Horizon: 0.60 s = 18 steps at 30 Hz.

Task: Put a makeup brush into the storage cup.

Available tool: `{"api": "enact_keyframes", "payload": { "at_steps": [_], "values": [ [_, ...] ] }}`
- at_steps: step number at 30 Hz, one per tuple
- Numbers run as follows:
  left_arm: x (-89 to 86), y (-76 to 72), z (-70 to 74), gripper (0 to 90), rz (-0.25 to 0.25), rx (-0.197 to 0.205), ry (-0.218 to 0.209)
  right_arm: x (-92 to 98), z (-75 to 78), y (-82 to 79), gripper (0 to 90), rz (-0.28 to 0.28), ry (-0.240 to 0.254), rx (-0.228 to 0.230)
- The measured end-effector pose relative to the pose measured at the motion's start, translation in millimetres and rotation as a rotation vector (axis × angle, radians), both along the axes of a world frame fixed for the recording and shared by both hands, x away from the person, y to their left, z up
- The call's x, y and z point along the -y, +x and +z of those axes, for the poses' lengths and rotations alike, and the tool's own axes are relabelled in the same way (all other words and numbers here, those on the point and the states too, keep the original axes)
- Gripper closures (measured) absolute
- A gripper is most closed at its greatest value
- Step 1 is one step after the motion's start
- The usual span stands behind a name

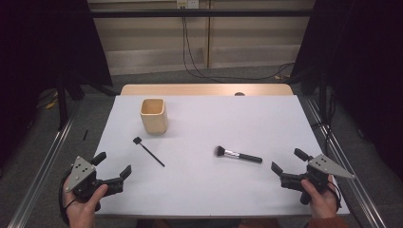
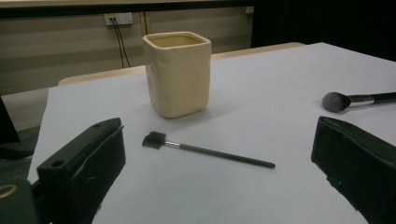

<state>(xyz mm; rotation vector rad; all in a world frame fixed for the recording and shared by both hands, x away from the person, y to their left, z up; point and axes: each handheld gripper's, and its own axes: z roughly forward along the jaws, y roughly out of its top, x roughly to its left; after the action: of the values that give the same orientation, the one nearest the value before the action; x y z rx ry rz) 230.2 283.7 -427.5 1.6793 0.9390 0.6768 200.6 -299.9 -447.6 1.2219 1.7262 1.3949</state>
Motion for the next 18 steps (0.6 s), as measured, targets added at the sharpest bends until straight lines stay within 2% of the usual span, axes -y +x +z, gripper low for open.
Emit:
{"api": "enact_keyframes", "payload": {
  "at_steps": [7,14,18],
  "values": [
    [0.0,0.8,-0.2,3.0,0.000,0.001,0.005,1.0,-0.4,2.1,0.0,0.015,0.016,0.007],
    [-0.3,-0.1,-0.9,3.0,-0.001,-0.001,-0.007,-0.5,-0.7,3.7,0.0,0.020,0.007,0.002],
    [-0.1,-2.1,0.5,3.0,-0.001,0.006,0.007,-1.5,-0.5,3.2,0.0,0.023,0.000,0.002]
  ]
}}
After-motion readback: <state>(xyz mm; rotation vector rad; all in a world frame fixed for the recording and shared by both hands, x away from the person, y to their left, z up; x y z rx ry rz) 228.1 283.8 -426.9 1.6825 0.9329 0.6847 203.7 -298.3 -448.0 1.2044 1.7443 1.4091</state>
